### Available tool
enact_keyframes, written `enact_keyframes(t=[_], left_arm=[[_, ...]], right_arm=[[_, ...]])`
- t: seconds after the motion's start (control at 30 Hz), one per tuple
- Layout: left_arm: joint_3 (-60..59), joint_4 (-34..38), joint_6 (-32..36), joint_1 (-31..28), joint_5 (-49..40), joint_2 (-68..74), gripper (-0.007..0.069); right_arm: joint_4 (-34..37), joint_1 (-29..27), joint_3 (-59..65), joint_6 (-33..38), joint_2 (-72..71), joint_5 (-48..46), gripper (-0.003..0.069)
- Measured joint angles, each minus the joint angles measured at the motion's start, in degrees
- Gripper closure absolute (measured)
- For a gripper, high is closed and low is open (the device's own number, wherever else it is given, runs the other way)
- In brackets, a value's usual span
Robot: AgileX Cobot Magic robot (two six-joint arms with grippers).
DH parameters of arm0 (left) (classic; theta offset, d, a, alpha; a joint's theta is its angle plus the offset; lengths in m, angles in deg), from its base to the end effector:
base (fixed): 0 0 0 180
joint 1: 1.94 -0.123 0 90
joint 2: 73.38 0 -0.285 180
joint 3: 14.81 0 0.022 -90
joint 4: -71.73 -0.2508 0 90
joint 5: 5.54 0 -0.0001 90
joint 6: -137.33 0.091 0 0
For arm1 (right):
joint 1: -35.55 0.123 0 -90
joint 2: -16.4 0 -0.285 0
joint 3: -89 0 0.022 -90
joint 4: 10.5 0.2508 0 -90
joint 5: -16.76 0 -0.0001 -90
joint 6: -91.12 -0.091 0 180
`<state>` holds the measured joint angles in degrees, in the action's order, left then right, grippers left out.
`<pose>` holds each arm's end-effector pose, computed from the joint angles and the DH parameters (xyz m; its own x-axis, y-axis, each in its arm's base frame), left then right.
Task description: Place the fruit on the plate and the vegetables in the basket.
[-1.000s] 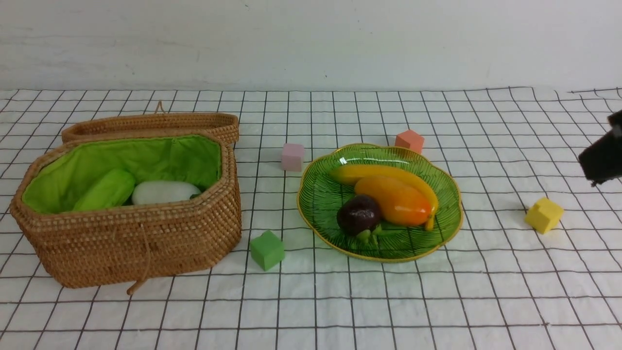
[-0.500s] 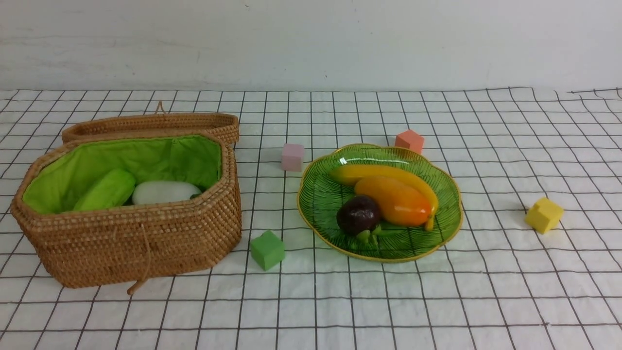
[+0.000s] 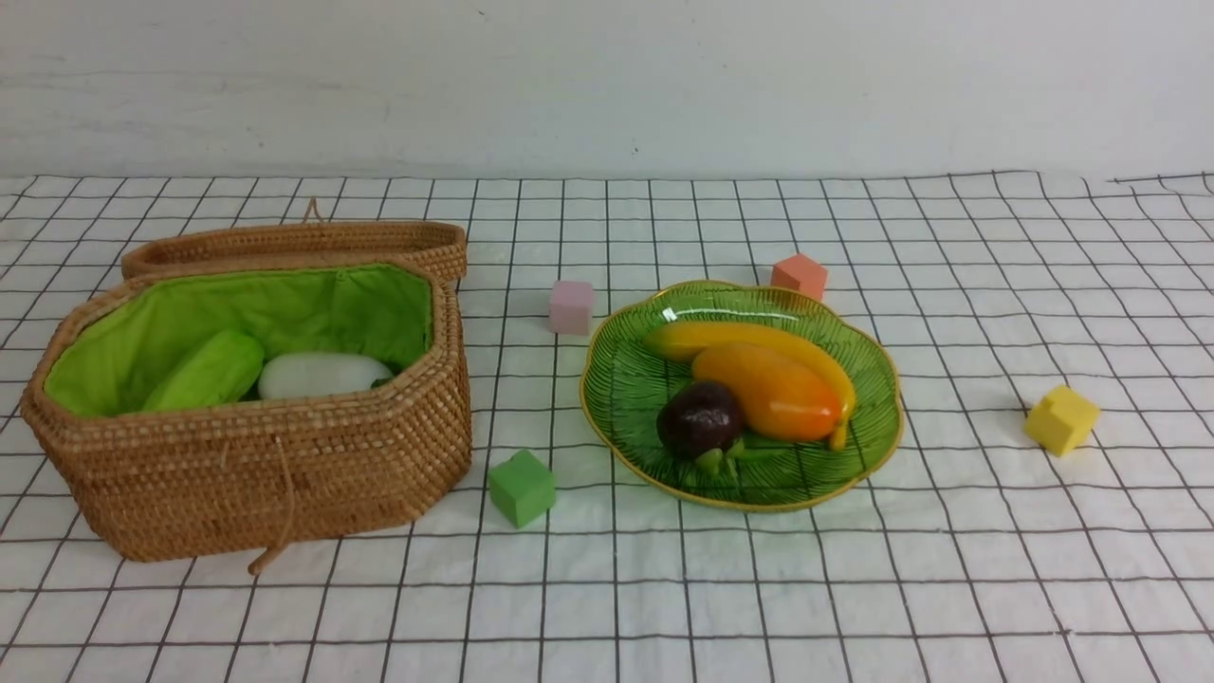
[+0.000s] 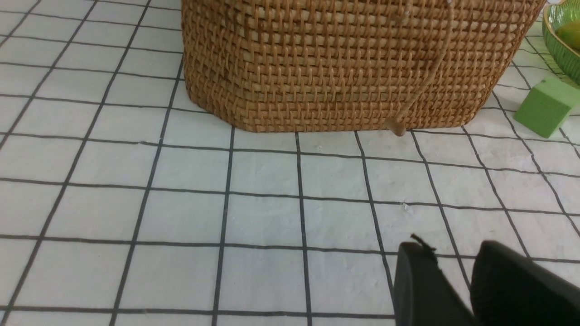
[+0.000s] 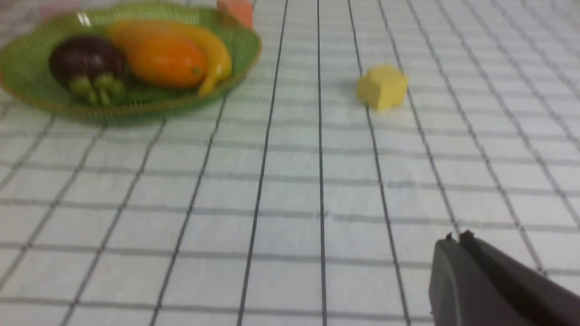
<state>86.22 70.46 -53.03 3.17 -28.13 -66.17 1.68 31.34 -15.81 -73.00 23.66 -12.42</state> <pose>0.0520 -0.0039 0.1681 -0.3292 -0.1309 -0.9351 0.0288 0.9885 -0.1485 0.0480 0.0059 0.1811 -0.3551 -0.0644 -0.9326 -0.0552 0.9973 -0.0479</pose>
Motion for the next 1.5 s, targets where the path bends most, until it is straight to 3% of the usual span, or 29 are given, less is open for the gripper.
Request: enact_keyframes(t=[0.17,1.5], left_arm=[[0.0,0.0,0.0,0.0,0.0,0.0,0.0447],[0.0,0.0,0.0,-0.2,0.0,0.0,0.0414]], right_arm=[[1.3,0.0,2.7,0.1,-0.2,6.0,0.0650],[1.5,0.0,2.8,0.1,-0.3,6.2,0.0615]])
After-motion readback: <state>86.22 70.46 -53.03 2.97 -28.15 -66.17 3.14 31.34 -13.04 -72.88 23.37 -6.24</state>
